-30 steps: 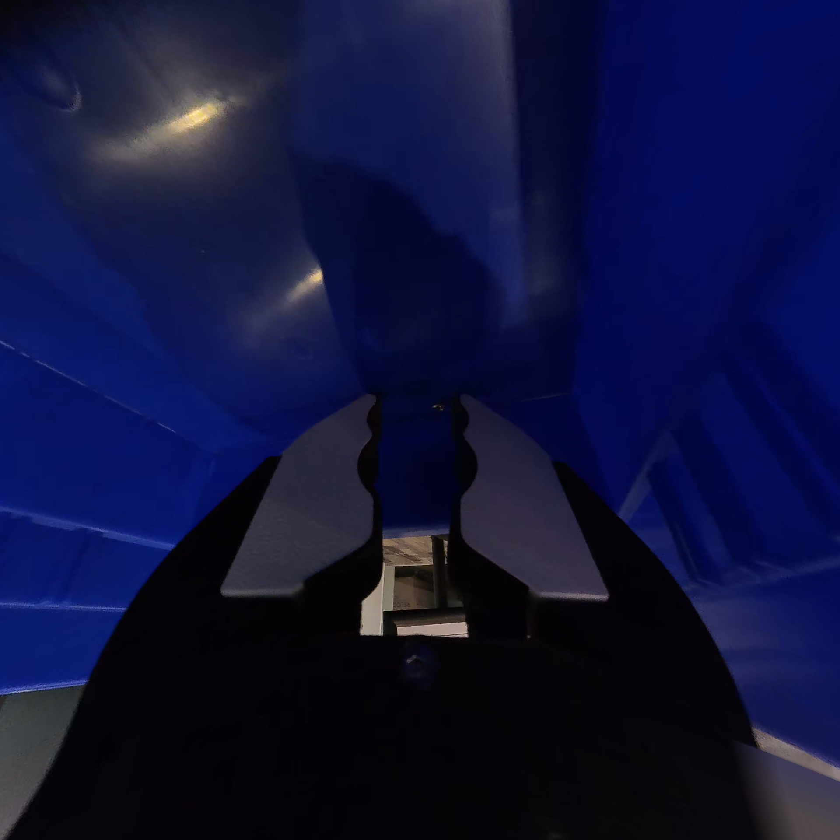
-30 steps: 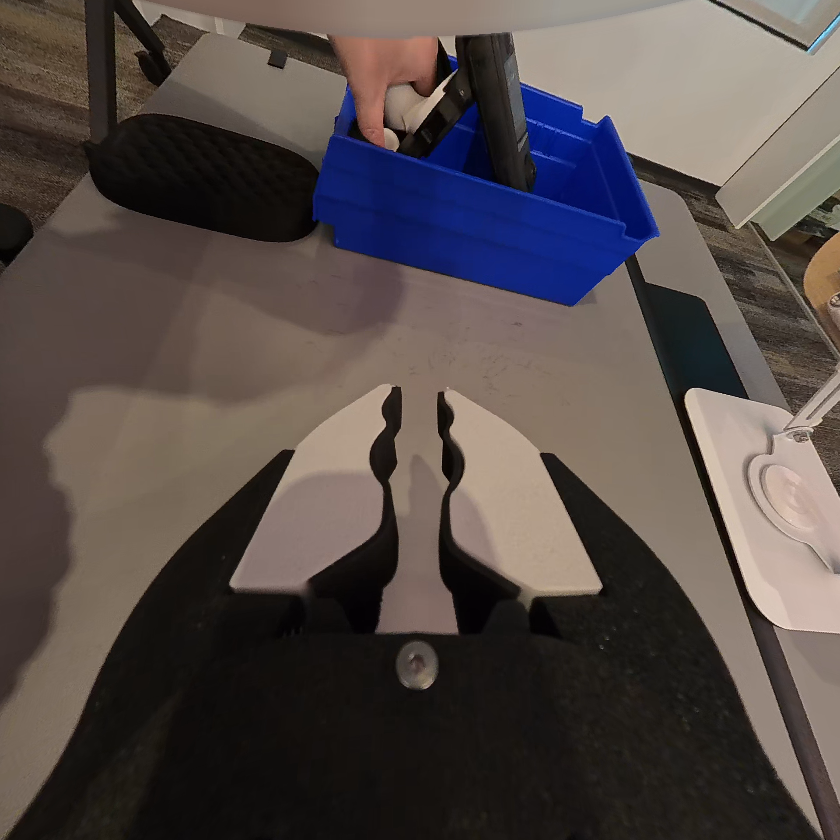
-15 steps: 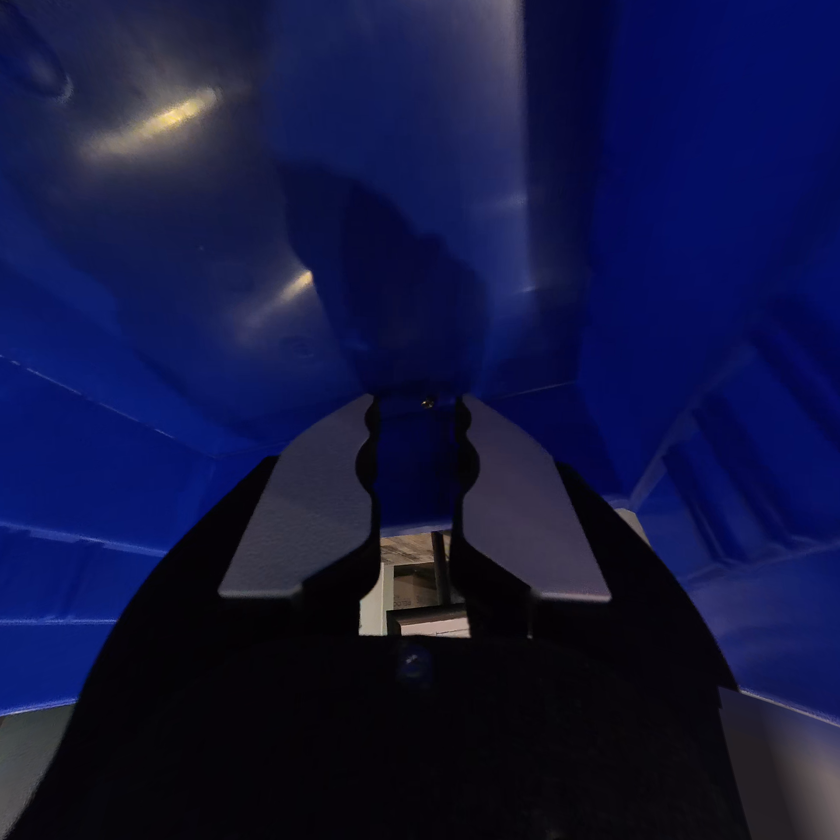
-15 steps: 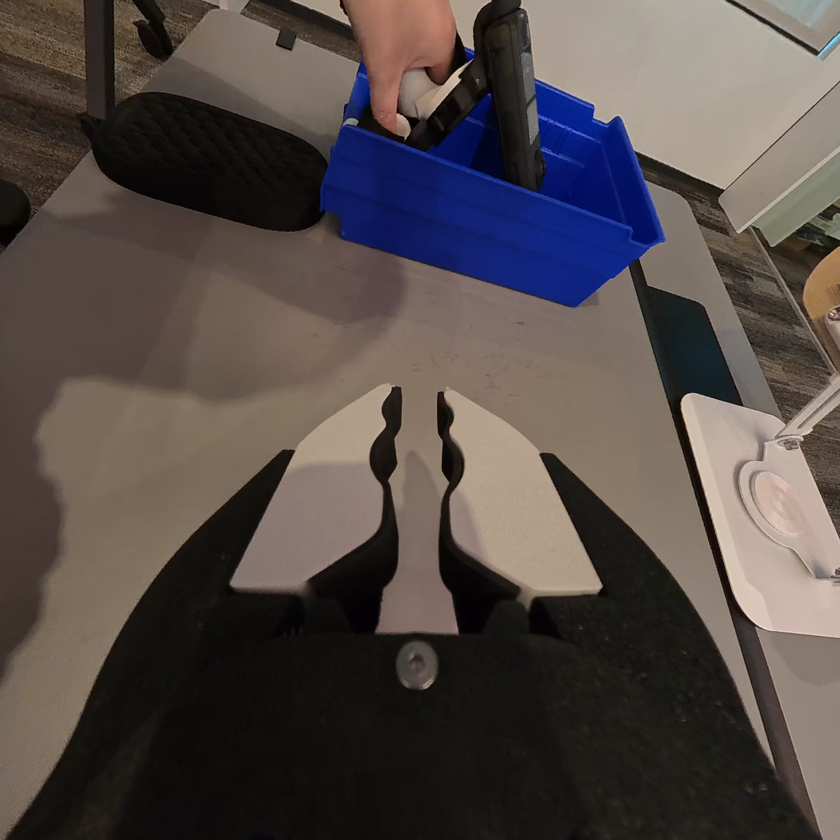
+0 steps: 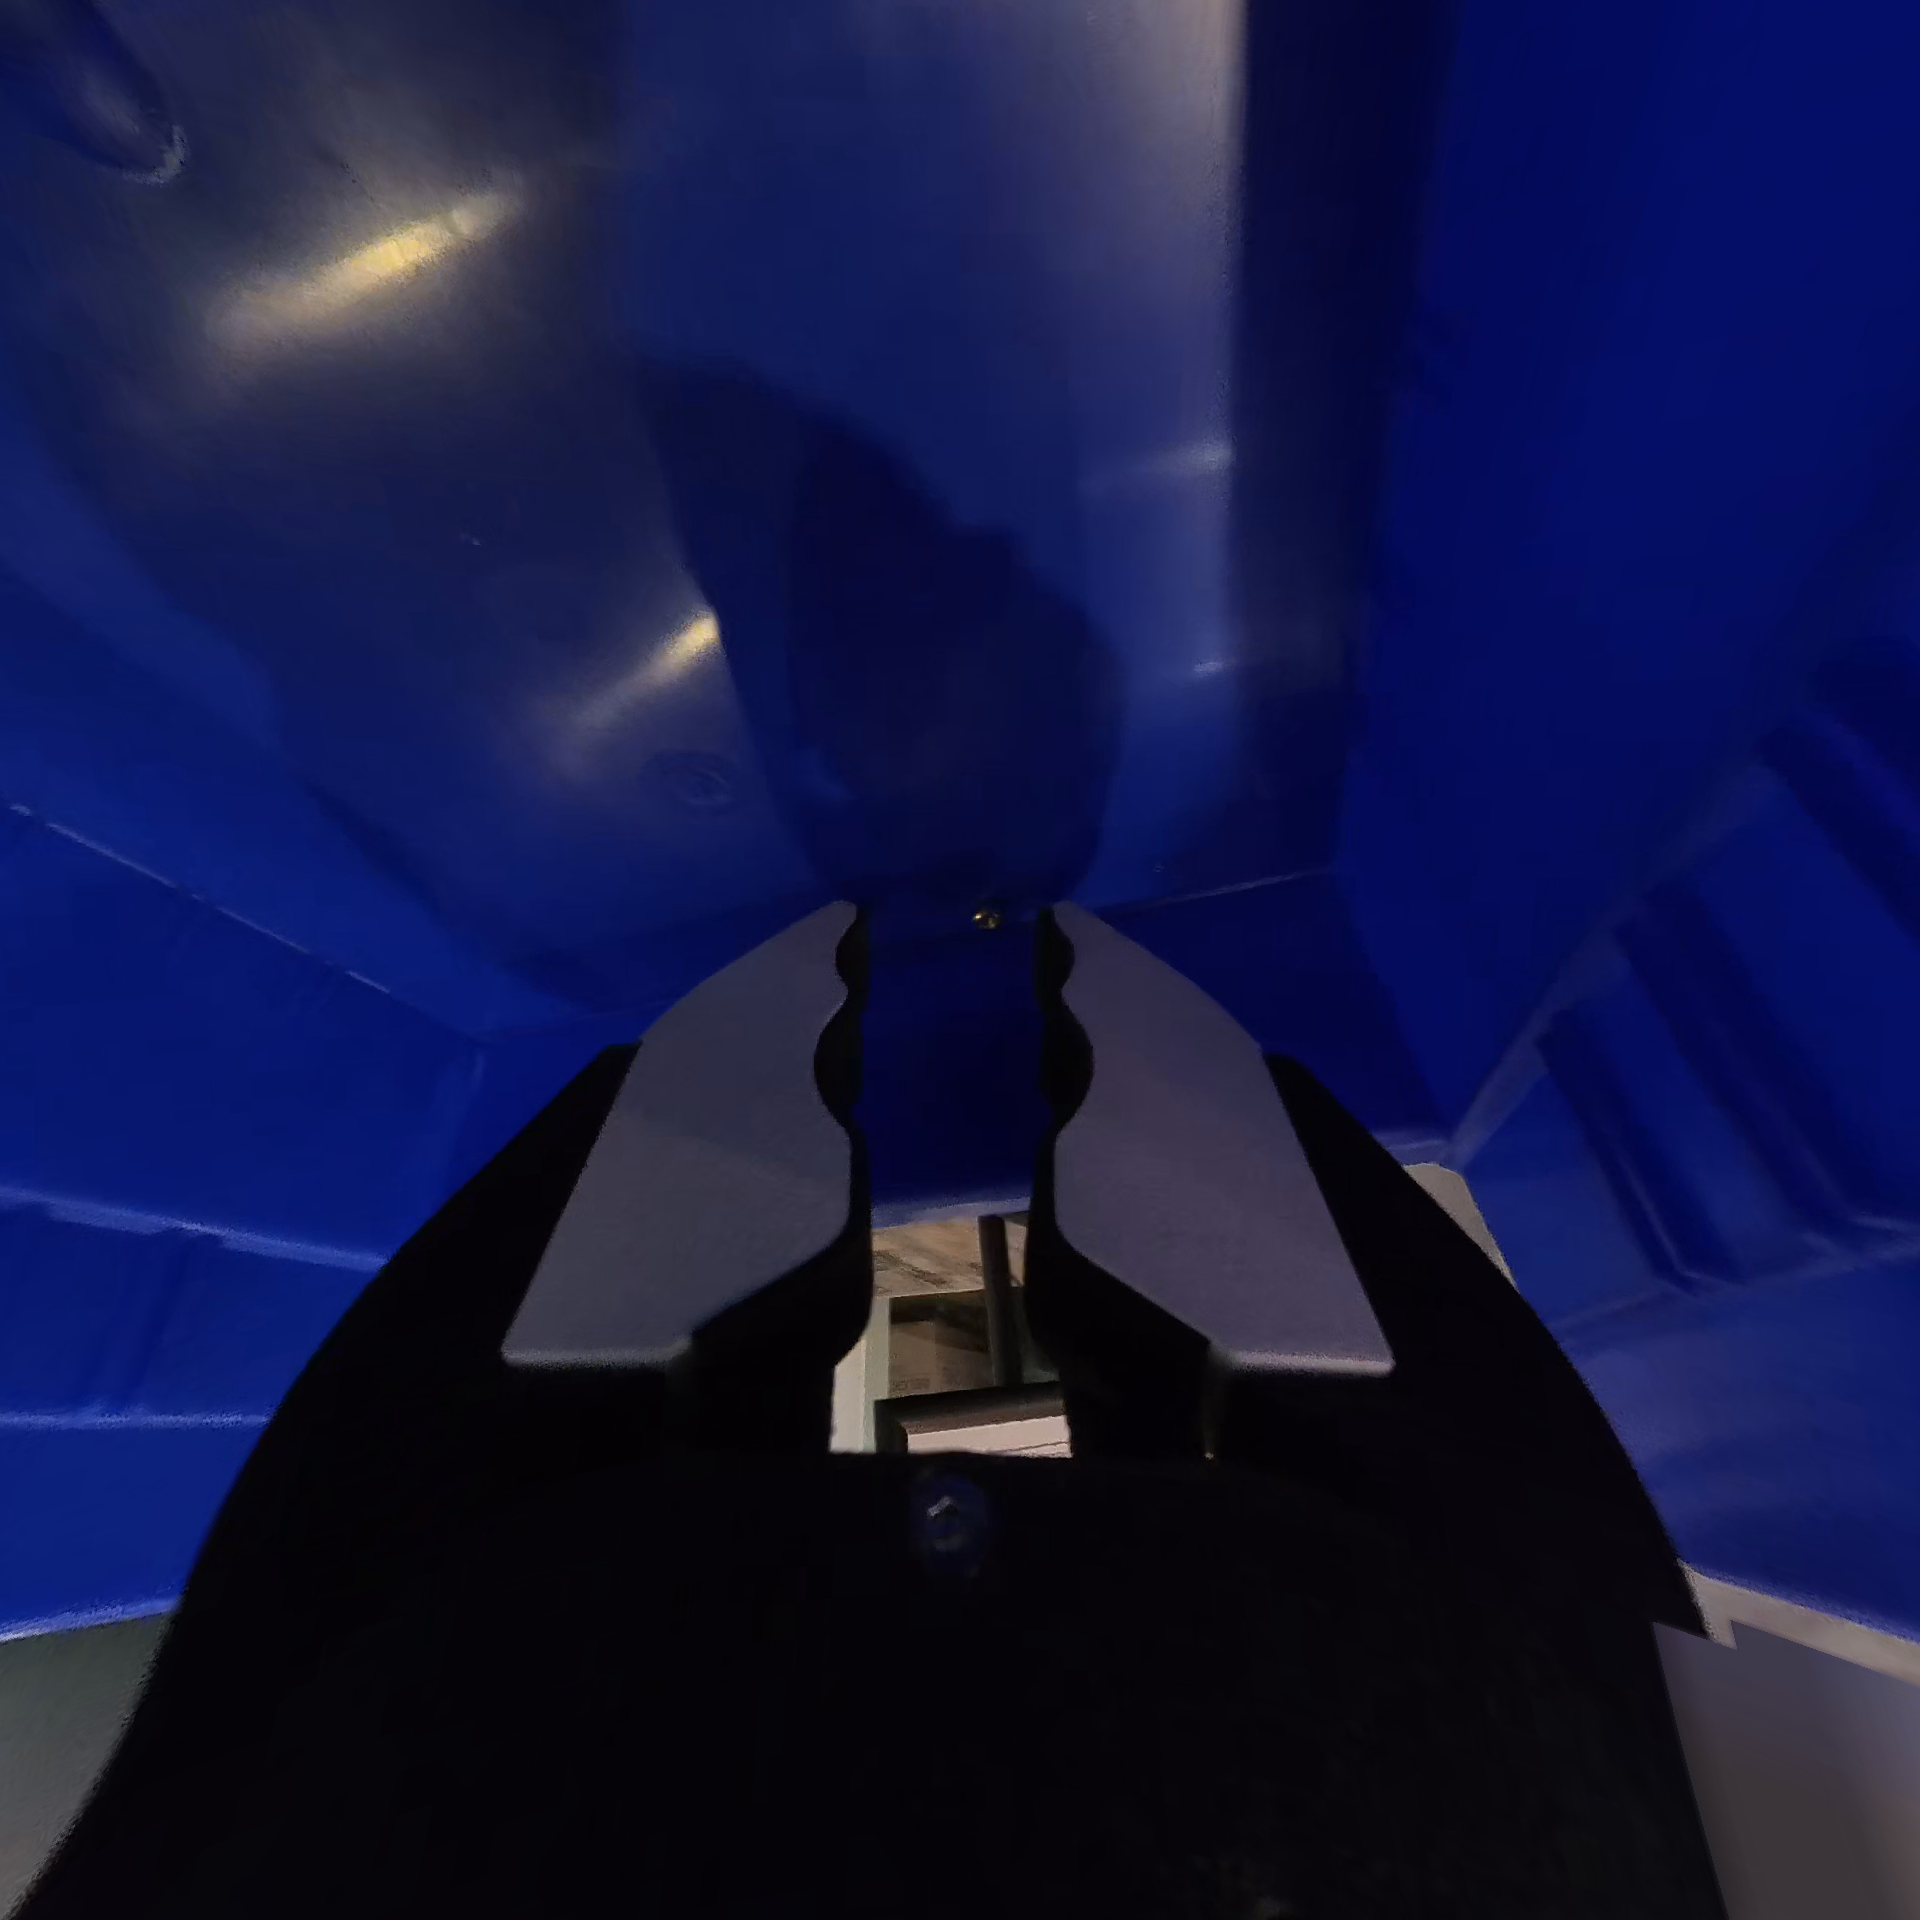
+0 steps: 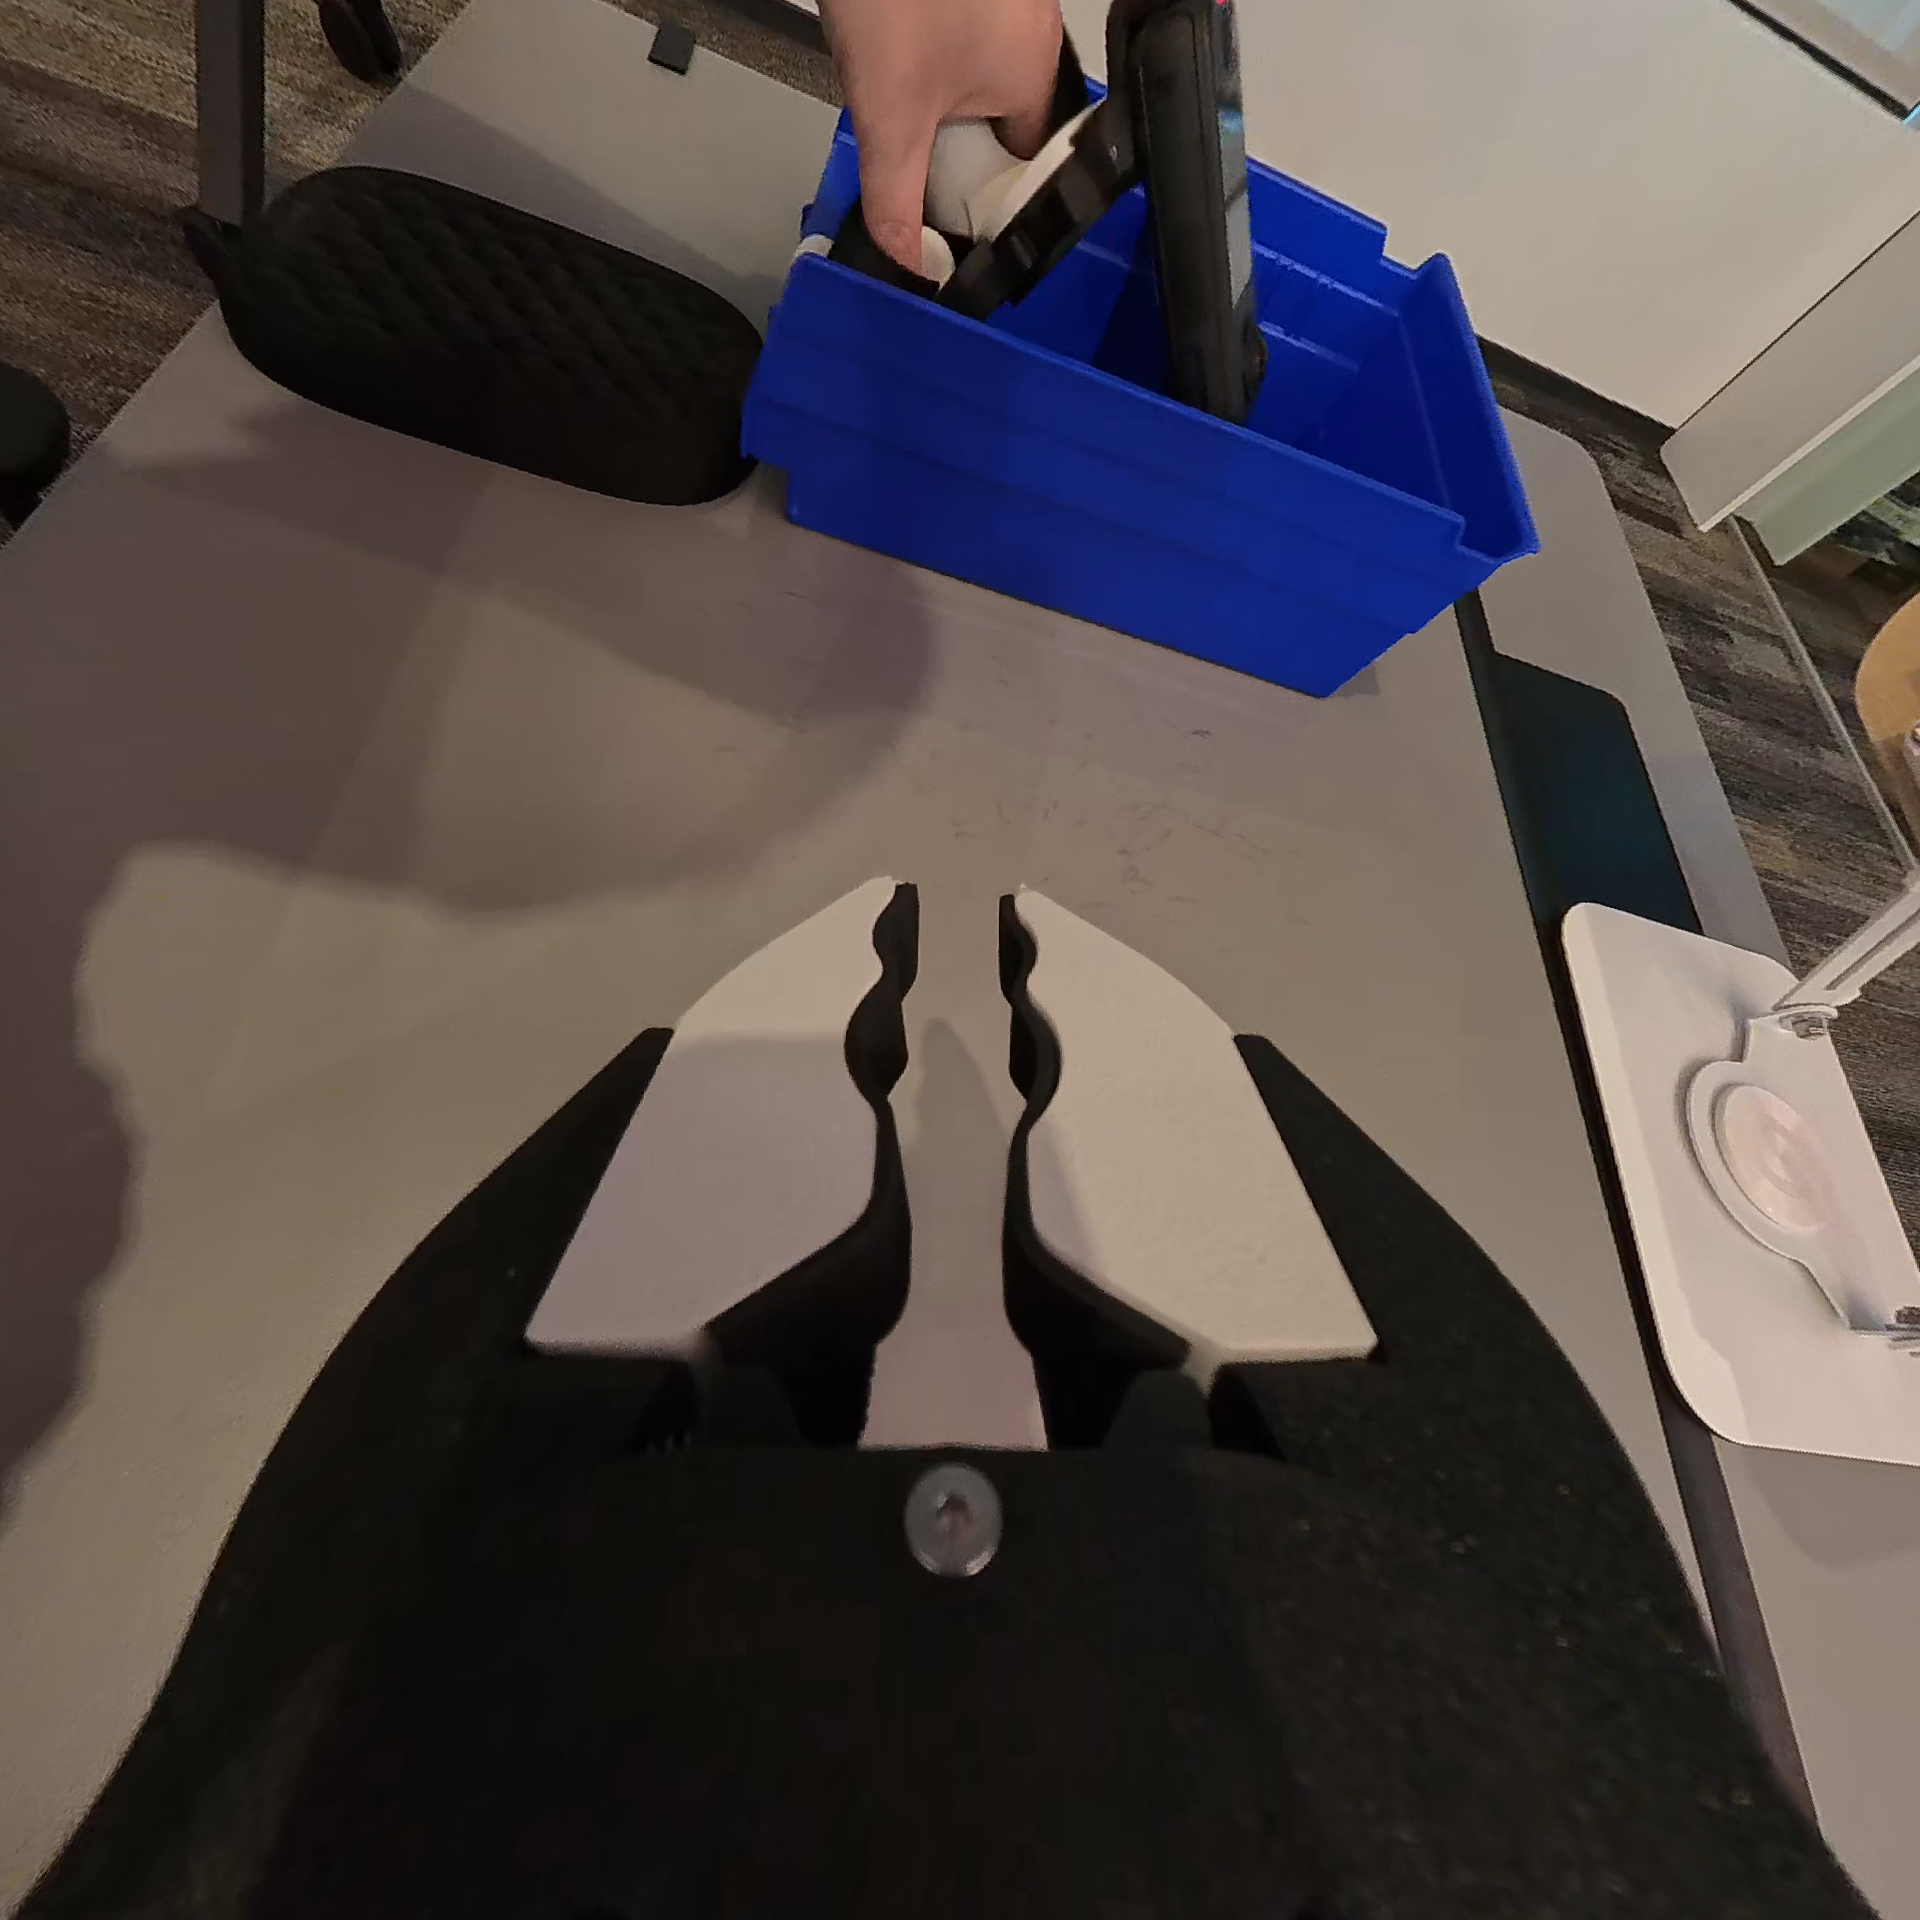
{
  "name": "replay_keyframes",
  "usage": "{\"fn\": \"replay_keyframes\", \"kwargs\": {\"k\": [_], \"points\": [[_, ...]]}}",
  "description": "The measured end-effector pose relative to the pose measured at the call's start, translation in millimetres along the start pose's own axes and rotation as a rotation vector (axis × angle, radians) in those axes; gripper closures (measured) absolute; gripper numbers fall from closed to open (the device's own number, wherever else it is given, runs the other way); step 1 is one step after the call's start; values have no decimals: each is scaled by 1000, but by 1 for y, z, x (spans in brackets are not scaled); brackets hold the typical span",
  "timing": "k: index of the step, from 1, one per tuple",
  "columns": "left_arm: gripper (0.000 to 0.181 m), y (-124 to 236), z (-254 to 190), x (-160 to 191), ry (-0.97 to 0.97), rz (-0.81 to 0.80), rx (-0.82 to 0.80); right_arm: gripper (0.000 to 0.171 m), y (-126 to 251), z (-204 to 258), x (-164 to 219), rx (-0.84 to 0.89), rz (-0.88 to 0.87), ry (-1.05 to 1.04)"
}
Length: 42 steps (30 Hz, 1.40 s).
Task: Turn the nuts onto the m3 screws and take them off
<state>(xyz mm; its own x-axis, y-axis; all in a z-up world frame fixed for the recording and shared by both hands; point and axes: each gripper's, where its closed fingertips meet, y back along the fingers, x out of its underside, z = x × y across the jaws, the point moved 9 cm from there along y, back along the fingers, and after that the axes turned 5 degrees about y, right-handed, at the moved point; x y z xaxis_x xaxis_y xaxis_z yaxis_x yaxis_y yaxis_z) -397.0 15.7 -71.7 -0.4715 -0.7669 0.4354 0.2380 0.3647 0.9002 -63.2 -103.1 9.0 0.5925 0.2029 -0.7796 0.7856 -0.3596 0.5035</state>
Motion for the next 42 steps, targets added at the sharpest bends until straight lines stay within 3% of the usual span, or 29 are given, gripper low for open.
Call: {"fn": "replay_keyframes", "kwargs": {"k": [5, 10, 13, 17, 26, 30, 34, 42], "points": [[166, -1, 6, 1, -20, -4, -13, 157, 1, 0, -1, 2, -5, 2], [155, -1, 3, 1, -9, 4, 10, 157, 2, 0, -3, 5, -3, 15], [173, -1, 7, 0, -29, -6, -37, 157, 3, 0, -3, 8, -1, 19], [181, -2, 7, 1, -36, -6, -13, 157, 4, 0, -3, 11, -3, 18], [180, 4, 19, 7, -28, 2, -23, 157, 2, 2, -3, 3, 16, 34], [159, 7, 23, 18, 8, 15, 32, 157, 2, 1, -2, 1, 13, 29], [152, 0, 23, 13, 27, 14, 65, 157, 1, 2, -1, -2, 21, 32], [165, -4, 22, 7, 67, -2, 23, 157, 3, 2, -3, 1, 21, 38]]}}
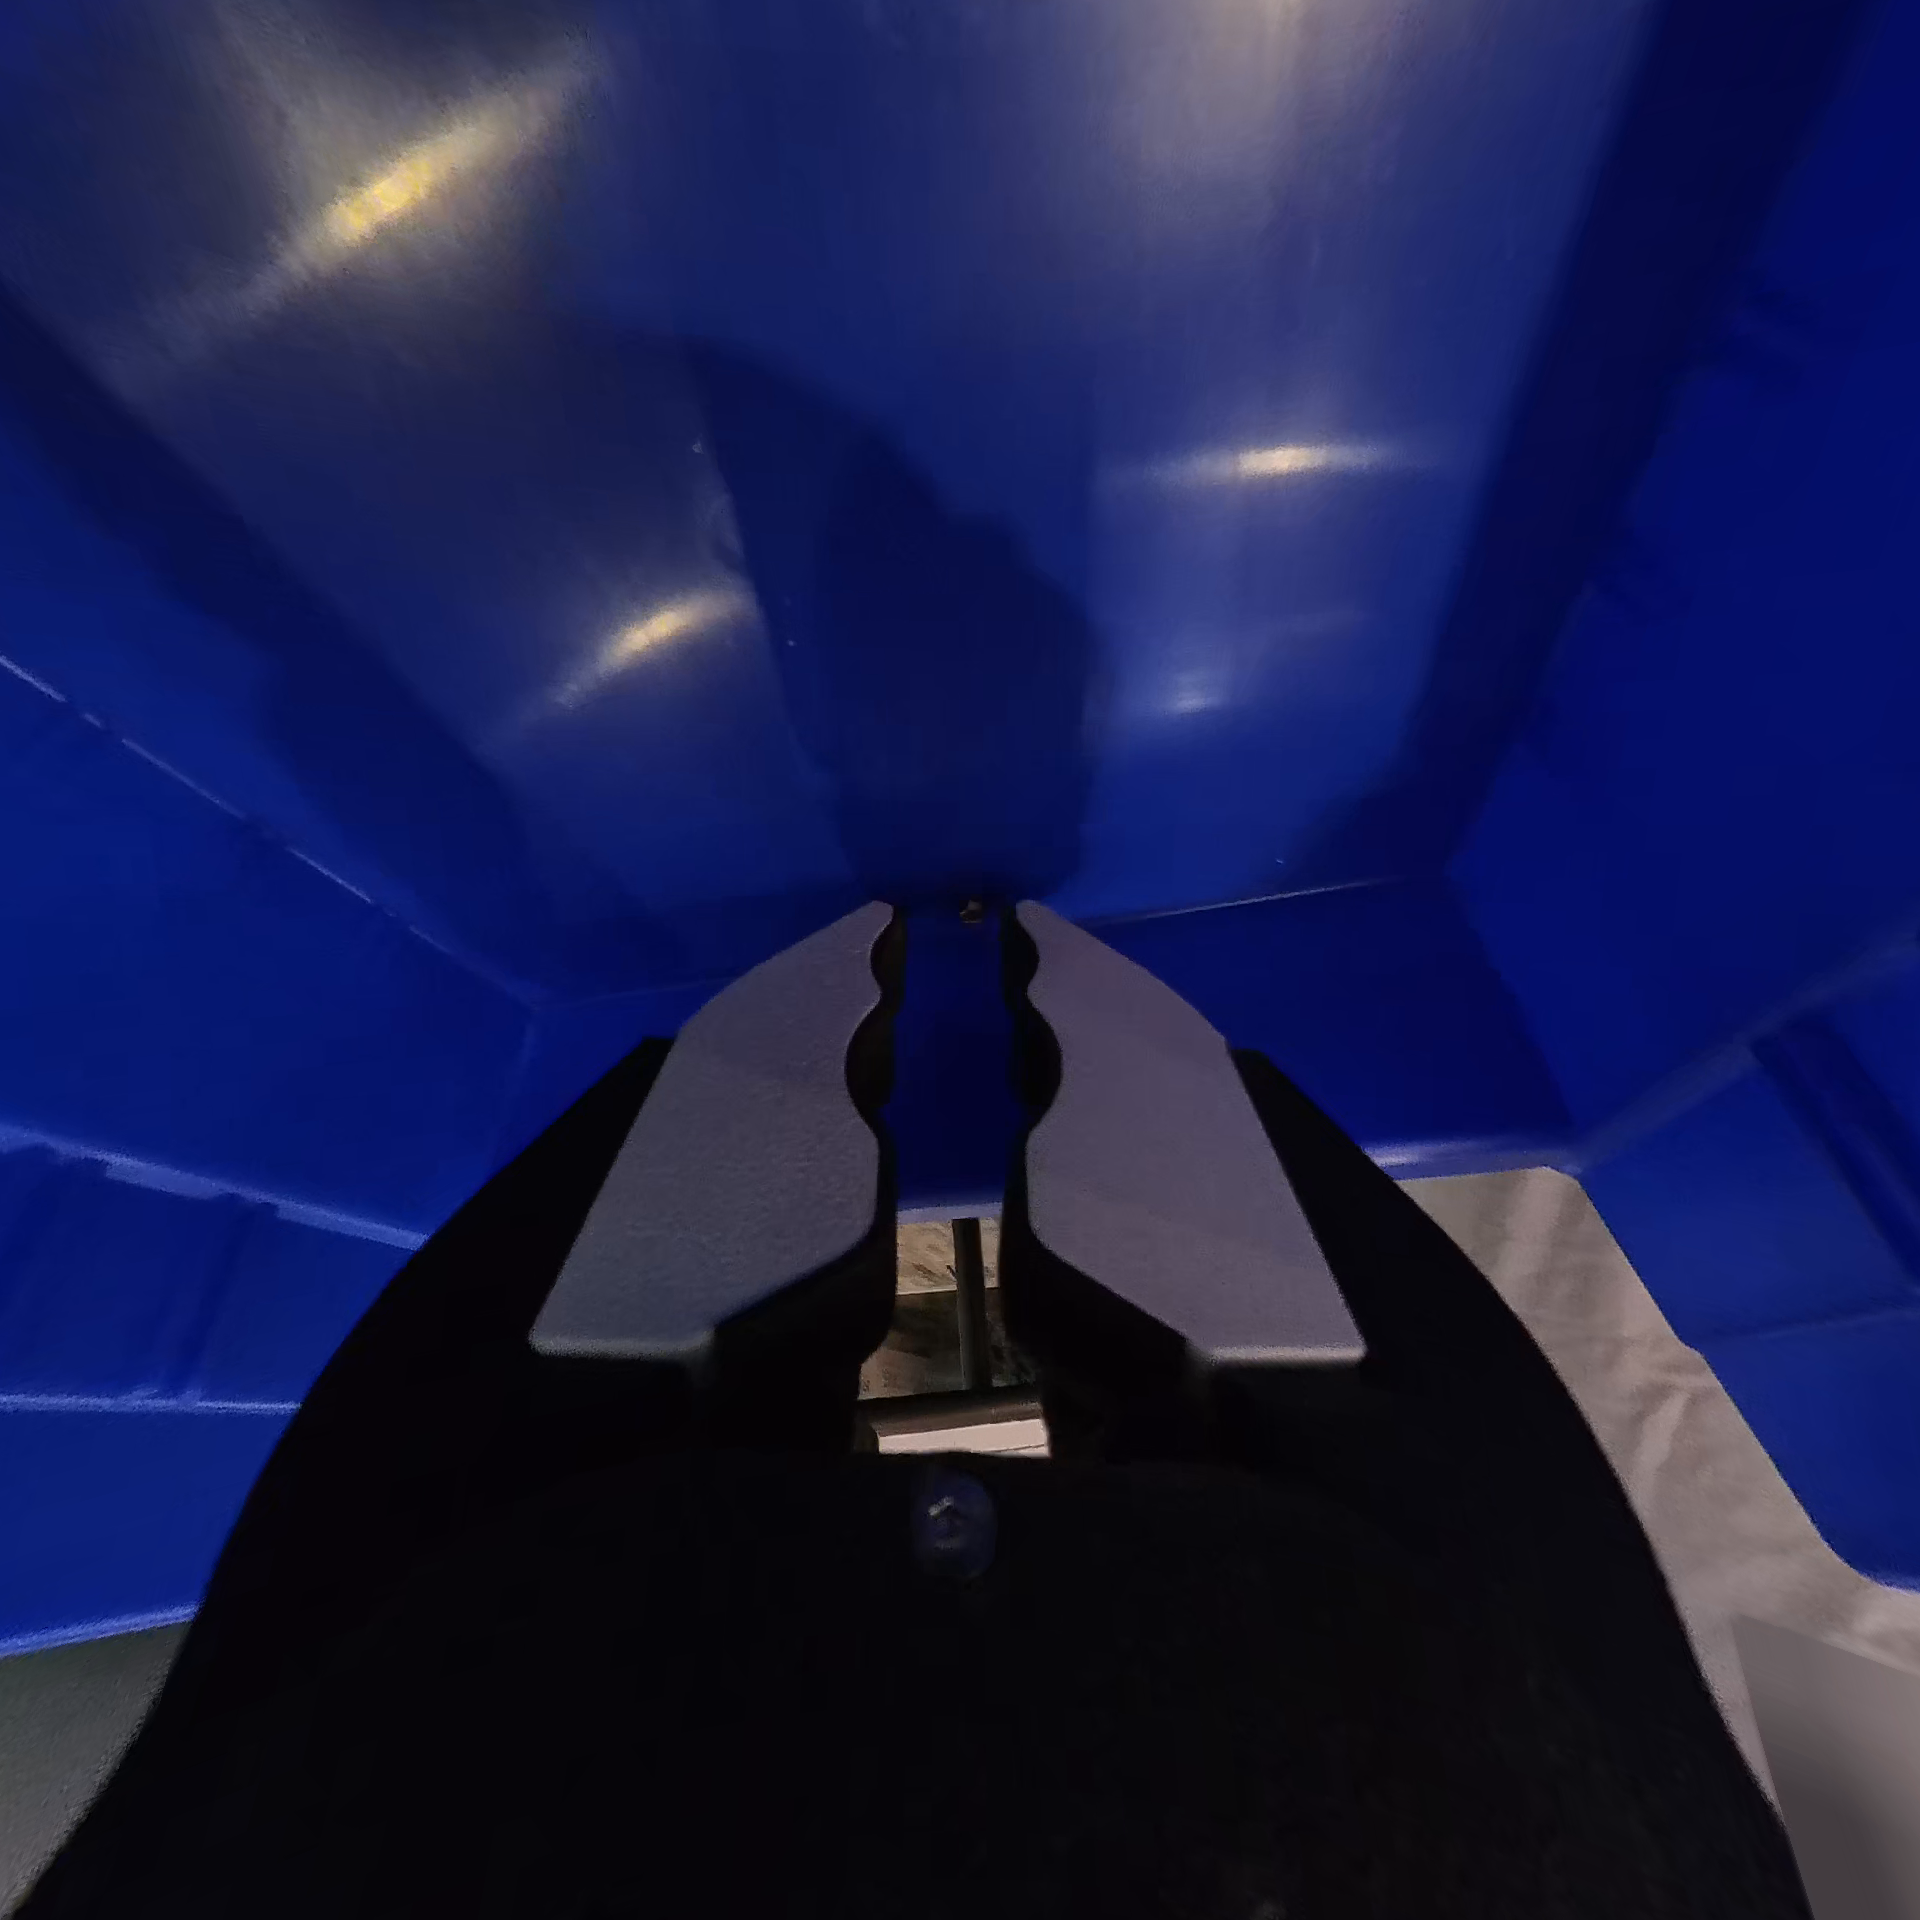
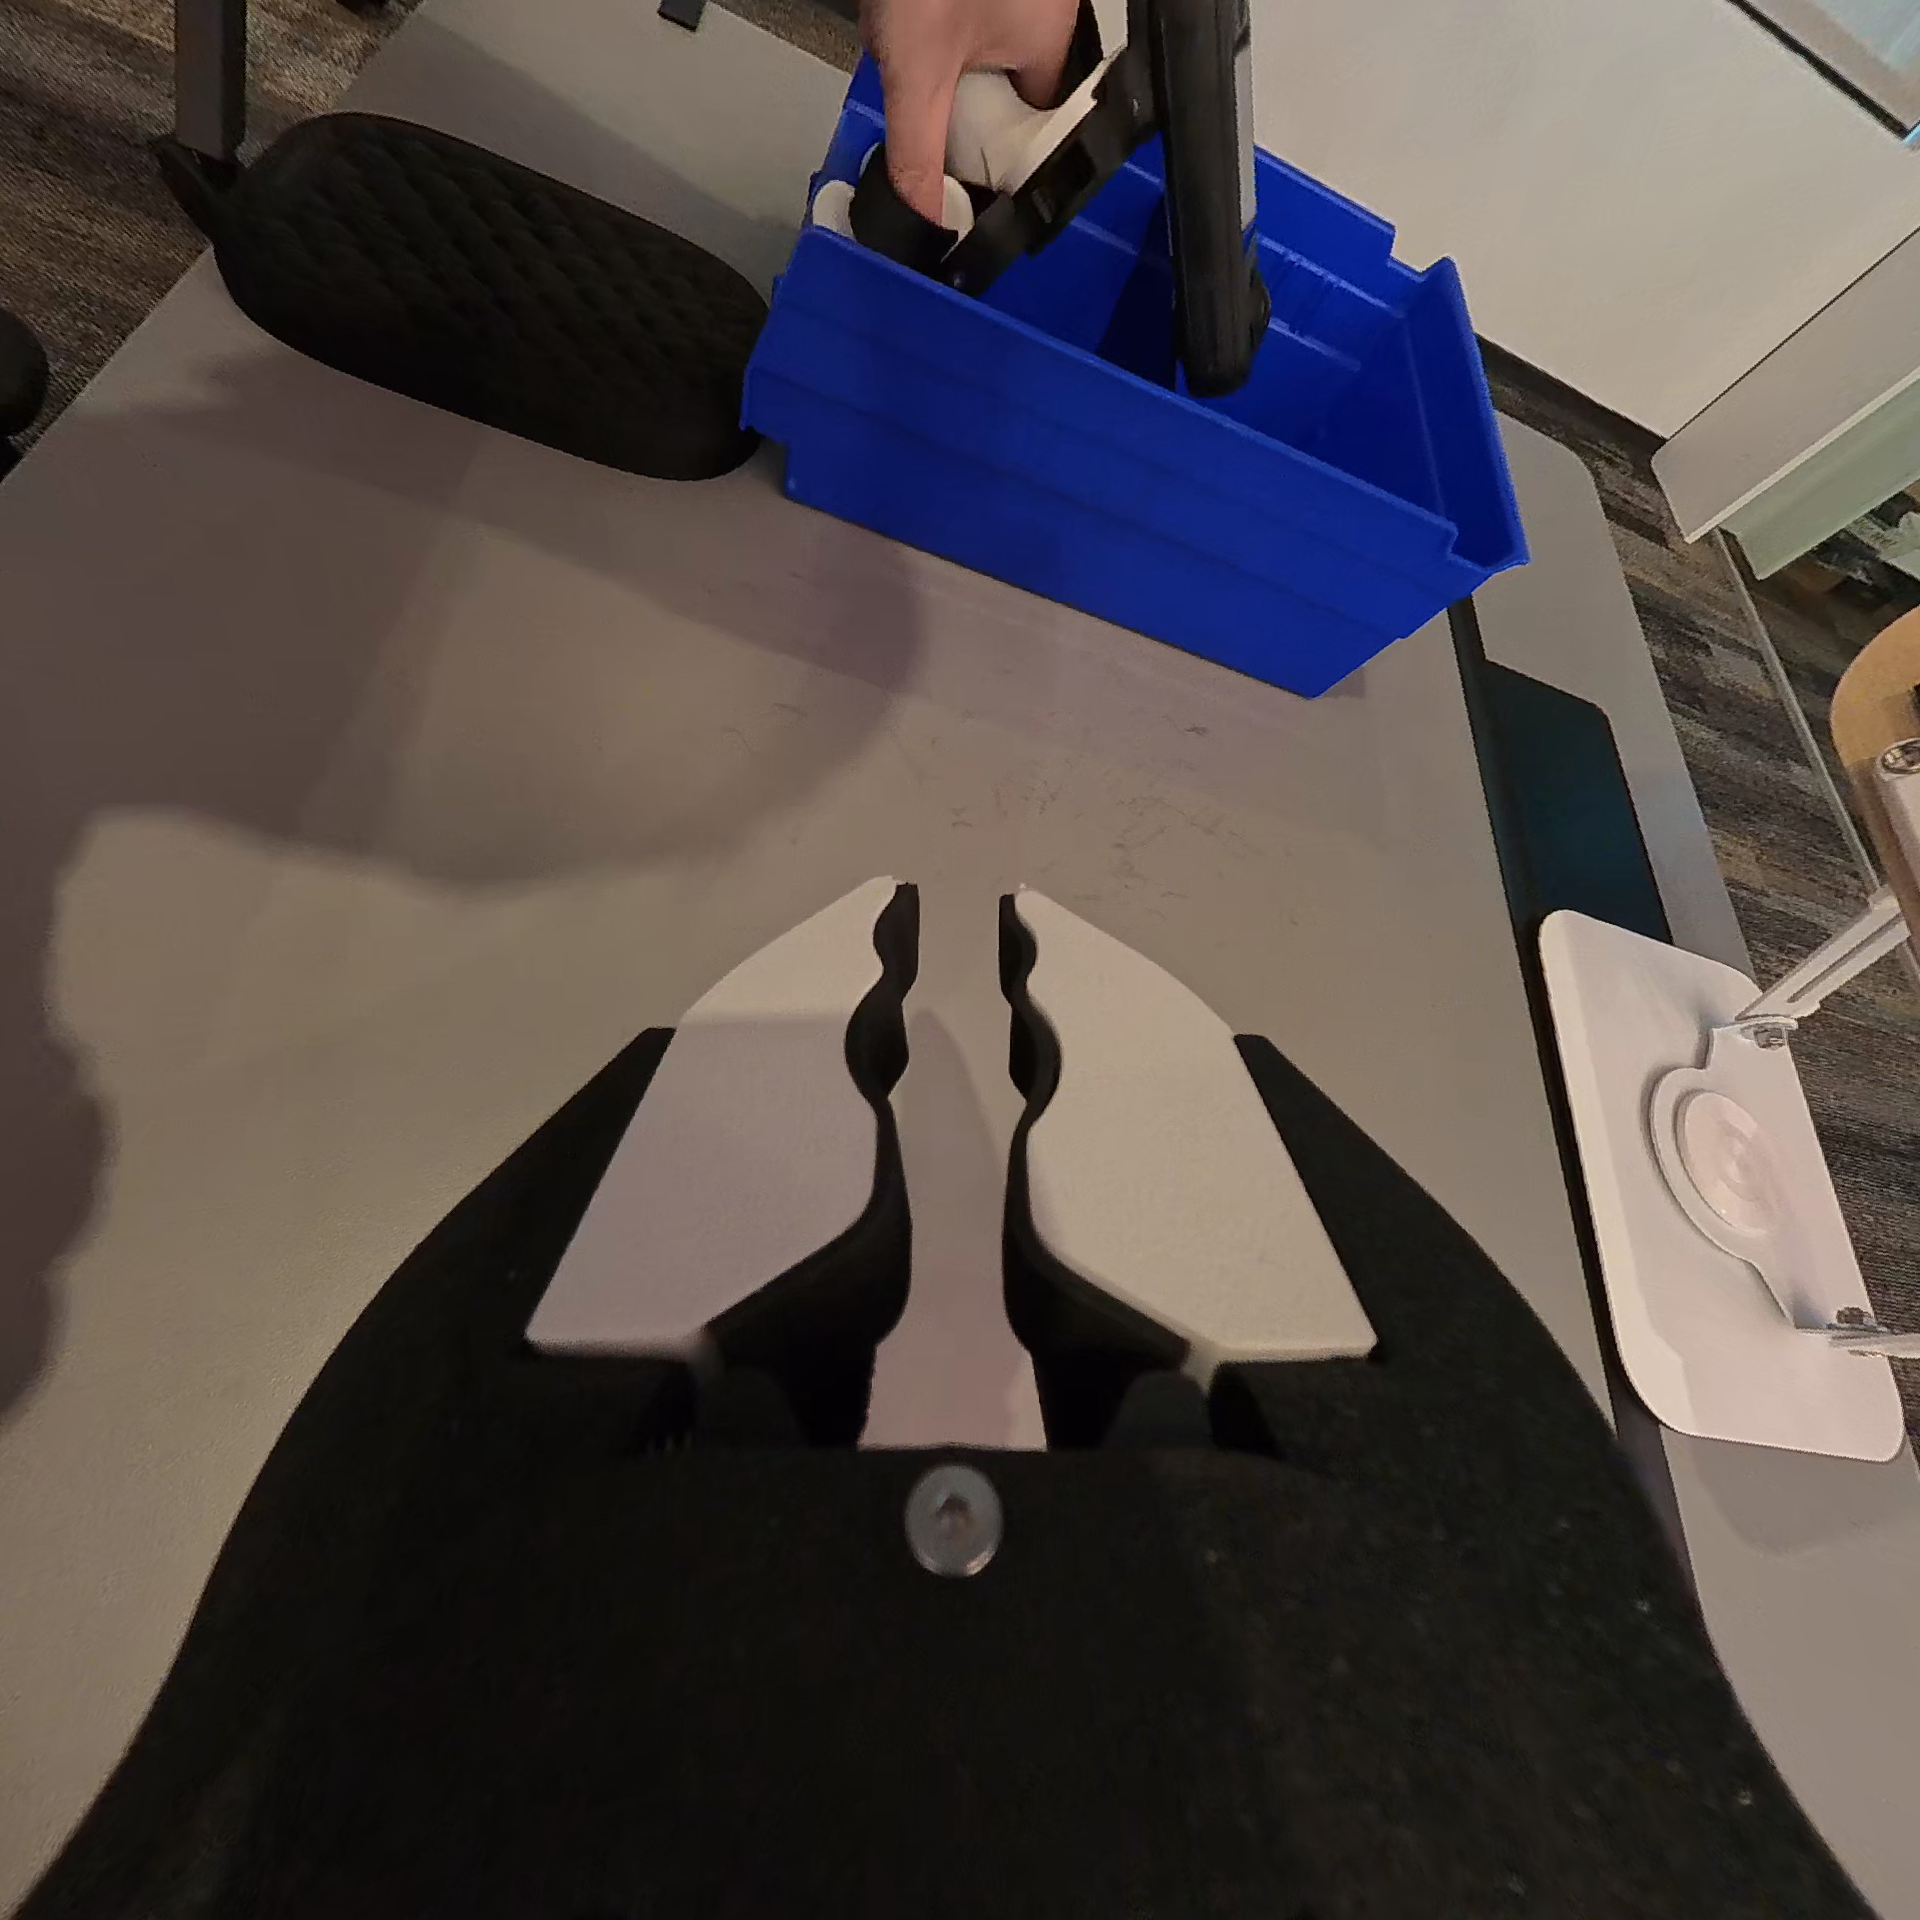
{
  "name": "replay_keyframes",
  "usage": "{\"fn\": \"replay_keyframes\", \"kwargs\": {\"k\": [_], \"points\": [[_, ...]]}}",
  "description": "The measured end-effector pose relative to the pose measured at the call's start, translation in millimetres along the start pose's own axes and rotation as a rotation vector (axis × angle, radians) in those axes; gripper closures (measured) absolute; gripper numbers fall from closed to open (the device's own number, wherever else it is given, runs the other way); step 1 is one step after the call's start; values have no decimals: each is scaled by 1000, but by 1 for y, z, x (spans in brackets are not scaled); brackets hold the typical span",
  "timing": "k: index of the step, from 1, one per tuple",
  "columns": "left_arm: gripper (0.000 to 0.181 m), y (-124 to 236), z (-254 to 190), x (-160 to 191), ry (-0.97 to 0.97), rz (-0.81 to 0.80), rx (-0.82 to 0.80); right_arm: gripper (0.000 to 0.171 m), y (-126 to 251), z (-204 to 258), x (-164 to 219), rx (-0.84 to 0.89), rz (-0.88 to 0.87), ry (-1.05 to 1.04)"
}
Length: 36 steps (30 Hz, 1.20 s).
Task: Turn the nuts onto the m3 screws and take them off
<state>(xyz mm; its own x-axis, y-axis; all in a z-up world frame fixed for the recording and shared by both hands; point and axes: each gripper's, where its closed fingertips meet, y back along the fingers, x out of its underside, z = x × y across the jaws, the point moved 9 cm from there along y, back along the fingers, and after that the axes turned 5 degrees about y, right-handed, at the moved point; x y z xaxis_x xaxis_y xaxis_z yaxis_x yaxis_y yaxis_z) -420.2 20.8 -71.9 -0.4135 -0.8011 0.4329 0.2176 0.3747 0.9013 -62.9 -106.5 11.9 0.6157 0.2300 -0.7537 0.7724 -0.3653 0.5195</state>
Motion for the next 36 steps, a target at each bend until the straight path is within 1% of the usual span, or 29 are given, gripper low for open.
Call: {"fn": "replay_keyframes", "kwargs": {"k": [6, 9, 17, 19, 25, 29, 30, 32, 36], "points": [[169, -1, 1, 0, 2, -2, -15, 157, 0, 1, 0, -5, 10, 5], [176, 0, 1, -1, -9, -3, -15, 157, 0, 1, -1, -3, 7, 8], [177, 0, 0, -1, -39, -3, -23, 157, 1, 1, -2, -2, 5, 13], [181, 2, 1, 1, -38, 7, -19, 157, 3, 1, -3, 3, 2, 16], [181, 21, 2, 9, -25, -78, 3, 157, 15, -2, -8, 37, -14, 28], [181, 17, -1, 14, -36, -80, -22, 157, 21, -2, -10, 51, -17, 37], [180, 14, -1, 14, -38, -73, -22, 157, 22, -2, -11, 53, -17, 40], [171, 7, -1, 13, -35, -43, -6, 157, 22, -1, -12, 55, -16, 47], [158, 2, -1, 7, -13, -34, 25, 157, 23, 0, -14, 53, -8, 57]]}}
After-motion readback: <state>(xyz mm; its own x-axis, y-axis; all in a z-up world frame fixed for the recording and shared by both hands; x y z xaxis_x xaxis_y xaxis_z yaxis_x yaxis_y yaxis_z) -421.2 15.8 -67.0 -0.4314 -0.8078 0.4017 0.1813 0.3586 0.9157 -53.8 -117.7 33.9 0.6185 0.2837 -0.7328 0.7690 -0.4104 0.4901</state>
